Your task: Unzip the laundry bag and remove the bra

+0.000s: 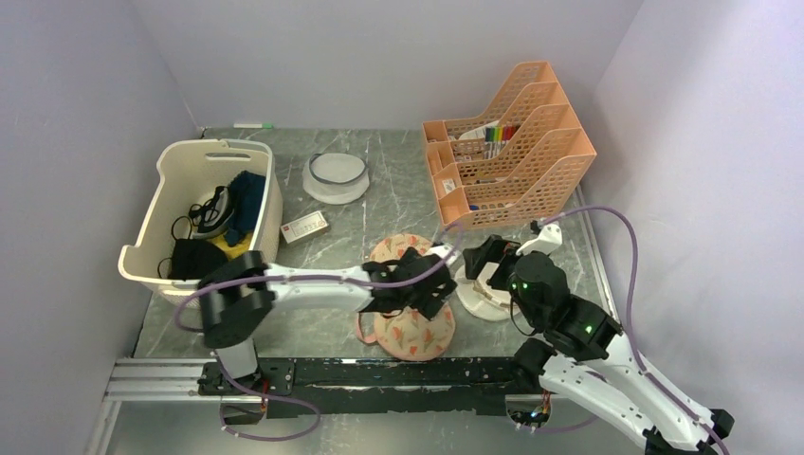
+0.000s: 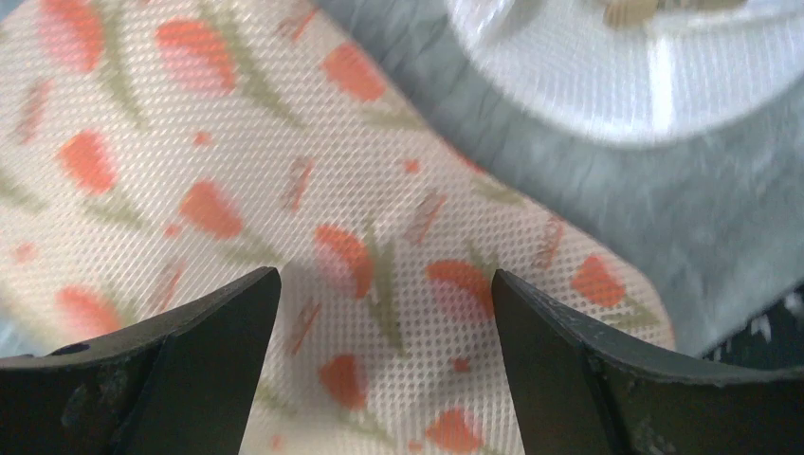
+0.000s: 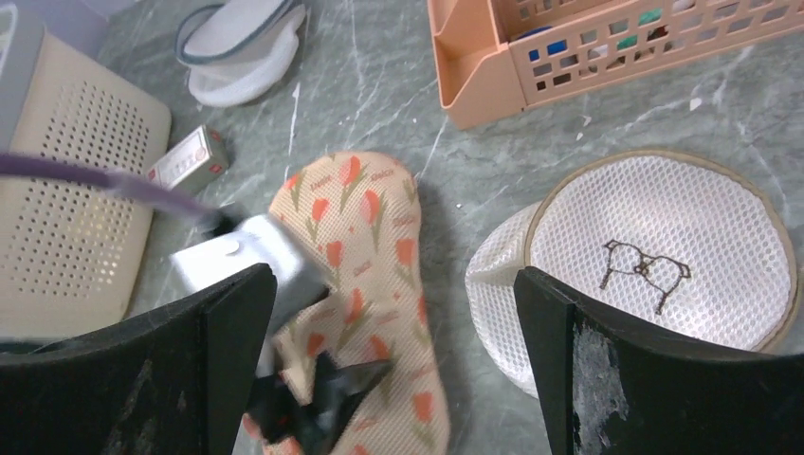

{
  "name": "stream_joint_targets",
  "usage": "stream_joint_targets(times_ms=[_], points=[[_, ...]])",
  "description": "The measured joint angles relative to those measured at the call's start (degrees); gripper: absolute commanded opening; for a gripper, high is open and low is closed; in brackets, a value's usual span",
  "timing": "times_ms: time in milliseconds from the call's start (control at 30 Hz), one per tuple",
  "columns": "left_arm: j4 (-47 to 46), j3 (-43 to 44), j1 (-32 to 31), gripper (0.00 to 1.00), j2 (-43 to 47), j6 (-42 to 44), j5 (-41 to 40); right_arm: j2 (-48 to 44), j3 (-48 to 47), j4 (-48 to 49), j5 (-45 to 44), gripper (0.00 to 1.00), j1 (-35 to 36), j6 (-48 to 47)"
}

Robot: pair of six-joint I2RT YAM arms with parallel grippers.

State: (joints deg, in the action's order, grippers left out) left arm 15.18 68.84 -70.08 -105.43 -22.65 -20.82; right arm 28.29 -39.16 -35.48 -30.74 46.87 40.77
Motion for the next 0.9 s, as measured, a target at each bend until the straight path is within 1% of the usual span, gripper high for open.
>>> stream_joint_targets(times_ms=[67, 167, 300, 400, 533, 633, 767, 900], points=[[-0.7, -5.4, -0.5, 0.94, 6.4, -0.2, 0.0, -0.9, -0.4, -0.5, -1.2, 1.0, 0.0, 0.9], [-0.1, -11.0, 1.6, 0.94, 15.8, -1.5, -0.5, -2.5, -0.5, -1.1, -2.3, 1.0, 0.0, 2.1], [0.1, -15.8, 4.6, 0.94, 26.5, -5.2, -0.4, -2.8, -0.1, -0.7, -1.9, 1.0, 0.0, 3.0], [1.0, -17.2, 7.6, 0.94, 30.5, -9.6, 1.3, 0.3, 0.9, 0.7, 0.9, 1.0, 0.0, 3.0], [0.9, -18.6, 10.8, 0.94, 31.2, -14.2, 5.0, 11.2, 1.1, 2.4, 7.0, 1.0, 0.0, 3.0], [0.9, -18.8, 12.5, 0.94, 29.4, -17.1, 7.3, 20.6, 1.8, 3.0, 10.7, 1.0, 0.0, 3.4], [-0.1, -18.9, 17.7, 0.94, 22.2, -20.3, 12.1, 28.7, 5.0, 3.2, 16.5, 1.0, 0.0, 3.9], [-2.1, -17.8, 21.7, 0.94, 13.4, -20.9, 16.1, 30.2, 8.8, 5.8, 22.3, 0.97, 0.7, 5.8]])
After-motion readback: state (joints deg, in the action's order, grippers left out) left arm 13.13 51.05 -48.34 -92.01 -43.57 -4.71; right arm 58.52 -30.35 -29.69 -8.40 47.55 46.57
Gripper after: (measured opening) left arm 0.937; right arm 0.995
